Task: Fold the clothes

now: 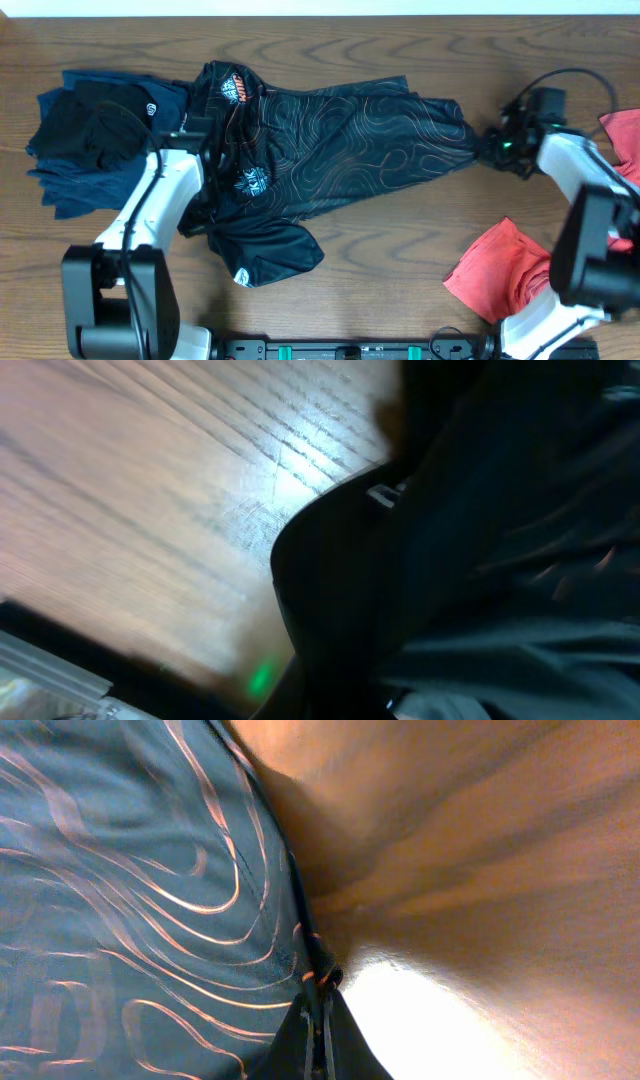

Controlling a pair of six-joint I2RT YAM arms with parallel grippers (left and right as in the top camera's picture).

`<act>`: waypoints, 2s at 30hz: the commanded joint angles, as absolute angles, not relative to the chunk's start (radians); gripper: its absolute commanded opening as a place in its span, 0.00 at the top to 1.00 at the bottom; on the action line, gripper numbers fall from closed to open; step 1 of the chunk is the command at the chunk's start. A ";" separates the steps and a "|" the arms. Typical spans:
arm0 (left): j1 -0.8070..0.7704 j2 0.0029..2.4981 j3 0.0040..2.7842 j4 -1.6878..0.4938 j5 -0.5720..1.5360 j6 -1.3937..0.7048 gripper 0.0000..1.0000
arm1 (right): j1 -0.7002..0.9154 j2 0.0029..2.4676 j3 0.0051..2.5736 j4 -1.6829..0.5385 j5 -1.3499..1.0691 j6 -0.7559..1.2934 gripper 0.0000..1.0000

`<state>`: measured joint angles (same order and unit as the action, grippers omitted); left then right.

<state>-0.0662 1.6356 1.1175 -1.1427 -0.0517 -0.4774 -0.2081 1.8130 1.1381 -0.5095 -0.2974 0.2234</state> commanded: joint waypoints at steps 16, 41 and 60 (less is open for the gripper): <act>0.004 1.358 2.070 -1.326 0.022 -0.289 0.94 | -0.388 1.199 1.627 -0.743 -0.284 0.201 0.99; 0.025 1.697 2.207 -1.176 0.176 -0.342 0.94 | -0.353 1.570 1.721 -0.701 -0.262 0.171 0.99; 0.025 1.926 2.574 -0.694 0.094 -0.356 0.94 | -0.361 1.767 2.321 -0.679 0.054 0.163 0.99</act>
<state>0.0013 1.9934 2.4203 -0.7048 0.1883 -0.3473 -0.3370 1.8004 2.2166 -0.6624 -0.1158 0.1913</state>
